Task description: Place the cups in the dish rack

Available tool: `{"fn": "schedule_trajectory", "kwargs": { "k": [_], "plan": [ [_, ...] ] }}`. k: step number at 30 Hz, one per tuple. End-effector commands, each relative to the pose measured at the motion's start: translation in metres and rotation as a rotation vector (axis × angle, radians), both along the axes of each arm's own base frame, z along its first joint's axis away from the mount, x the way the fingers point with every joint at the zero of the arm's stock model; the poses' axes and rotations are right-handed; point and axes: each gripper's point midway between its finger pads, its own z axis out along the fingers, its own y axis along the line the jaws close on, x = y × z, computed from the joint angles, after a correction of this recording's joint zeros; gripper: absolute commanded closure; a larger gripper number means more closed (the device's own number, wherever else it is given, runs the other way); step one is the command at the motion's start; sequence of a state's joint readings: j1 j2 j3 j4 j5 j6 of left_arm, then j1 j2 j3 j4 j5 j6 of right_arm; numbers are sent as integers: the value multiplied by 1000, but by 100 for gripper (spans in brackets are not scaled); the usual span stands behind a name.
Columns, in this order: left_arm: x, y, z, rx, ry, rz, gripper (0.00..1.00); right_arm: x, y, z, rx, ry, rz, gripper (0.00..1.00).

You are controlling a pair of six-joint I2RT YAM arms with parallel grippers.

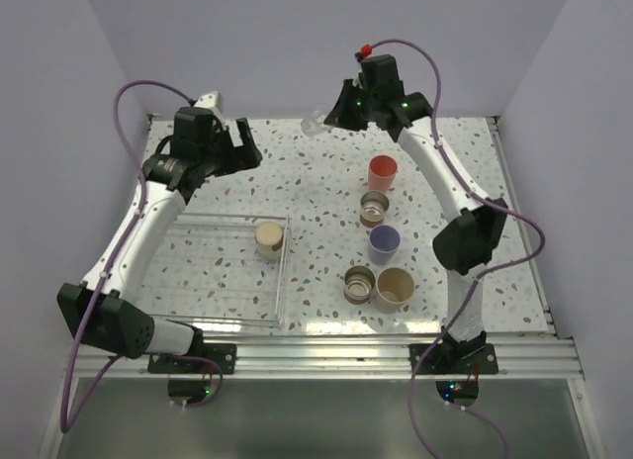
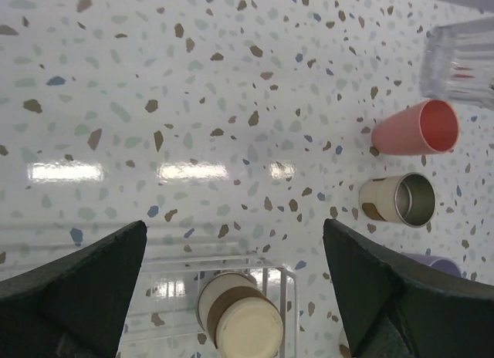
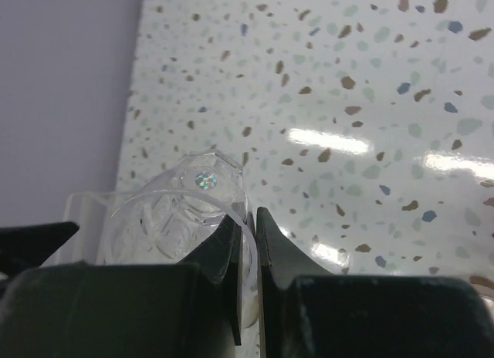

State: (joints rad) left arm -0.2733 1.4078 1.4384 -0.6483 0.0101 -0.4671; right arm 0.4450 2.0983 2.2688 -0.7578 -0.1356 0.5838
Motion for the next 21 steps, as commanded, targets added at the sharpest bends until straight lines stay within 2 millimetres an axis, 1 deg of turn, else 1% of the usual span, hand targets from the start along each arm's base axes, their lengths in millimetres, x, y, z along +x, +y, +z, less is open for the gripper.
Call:
{"fn": "schedule_trajectory", "kwargs": {
  "k": [1,2,3,4,5,6,7,8,9,10,11,12,13,14,15,16,17,18,19,20,21],
  "plan": [
    [-16,26,53,-40,-168,82,0,-39,12,92,207,-158,115,100],
    [-19,28,60,-41,-193,85,0,-56,9,118,246,-203,137,100],
    [-21,29,65,-43,-218,85,0,-63,12,120,277,-218,162,100],
    [-29,31,76,-51,-255,79,0,-74,15,127,324,-212,191,100],
    [-33,30,82,-59,-277,71,0,-94,13,151,376,-246,220,100],
    [-34,27,88,-81,-309,54,0,-98,17,148,445,-227,225,100],
    [-44,23,102,-117,-354,30,0,-111,21,154,498,-218,271,100],
    [-46,22,115,-150,-400,31,0,-127,18,152,539,-206,283,100],
    [-49,21,113,-178,-408,41,0,-134,20,173,612,-279,316,100],
    [-59,21,124,-251,-432,62,0,-145,19,182,691,-246,319,100],
    [-62,20,125,-278,-443,55,0,-154,18,186,733,-246,338,100],
    [-64,9,124,-320,-458,-7,0,-164,15,192,778,-275,354,100],
    [-70,6,129,-367,-470,-21,0,-170,15,196,830,-246,356,100],
    [-70,2,140,-402,-520,-50,0,-176,15,199,858,-237,377,100],
    [-73,-7,130,-435,-507,-92,0,-180,14,206,899,-267,401,100],
    [-79,-10,136,-496,-524,-96,0,-186,14,213,960,-230,409,100],
    [-81,-13,138,-536,-533,-104,0,-189,13,219,996,-230,422,100],
    [-85,-20,143,-580,-549,-150,0,-193,11,229,1045,-268,450,100],
    [-87,-28,149,-630,-549,-189,0,-195,11,234,1096,-231,450,100],
    [-91,-36,154,-658,-549,-243,0,-196,10,239,1120,-236,456,100],
    [-100,-47,167,-721,-566,-328,1,-198,7,248,1159,-243,463,100]
  ]
}}
